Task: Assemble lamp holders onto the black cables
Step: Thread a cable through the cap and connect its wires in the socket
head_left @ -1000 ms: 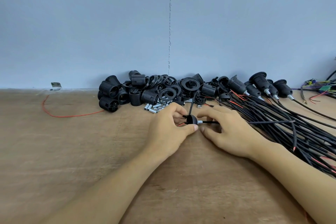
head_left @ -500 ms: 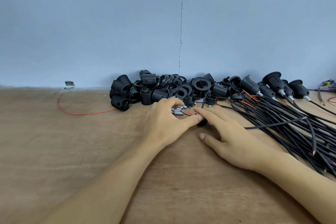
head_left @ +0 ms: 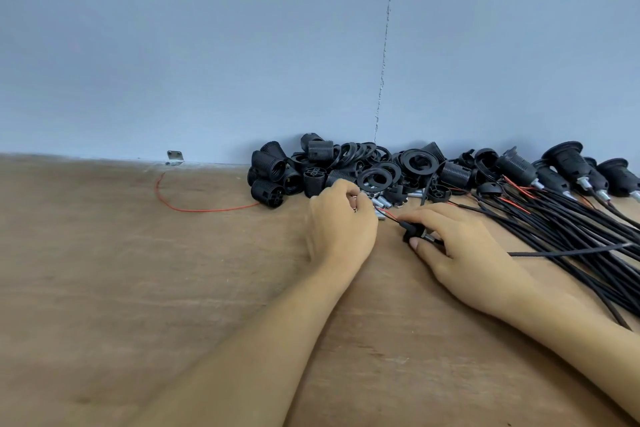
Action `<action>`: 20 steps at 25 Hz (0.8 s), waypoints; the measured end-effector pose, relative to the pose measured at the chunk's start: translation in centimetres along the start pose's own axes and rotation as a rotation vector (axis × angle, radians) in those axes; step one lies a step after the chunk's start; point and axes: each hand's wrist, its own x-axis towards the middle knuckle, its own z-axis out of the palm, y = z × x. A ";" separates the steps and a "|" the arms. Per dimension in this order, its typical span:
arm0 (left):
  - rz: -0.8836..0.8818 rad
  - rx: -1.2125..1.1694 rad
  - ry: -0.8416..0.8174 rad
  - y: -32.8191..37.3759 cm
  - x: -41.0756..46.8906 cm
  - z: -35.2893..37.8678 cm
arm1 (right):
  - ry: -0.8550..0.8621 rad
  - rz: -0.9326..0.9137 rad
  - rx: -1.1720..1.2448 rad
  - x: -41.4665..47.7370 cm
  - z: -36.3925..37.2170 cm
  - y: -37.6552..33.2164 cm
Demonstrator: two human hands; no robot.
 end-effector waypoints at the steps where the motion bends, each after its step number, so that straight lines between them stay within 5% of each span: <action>1: 0.001 0.056 0.042 -0.1 0.2 -0.1 | -0.006 -0.011 -0.007 0.2 0.4 -0.4; 10: -0.060 0.263 0.385 -2.9 3.7 -3.5 | -0.042 -0.041 -0.044 0.9 1.1 -1.3; 17: -0.139 0.165 0.107 -4.9 6.3 -4.5 | -0.036 -0.037 -0.049 0.9 1.4 -1.1; 20: -0.136 0.144 0.134 -5.5 6.7 -4.5 | -0.033 -0.045 -0.036 0.8 1.3 -1.2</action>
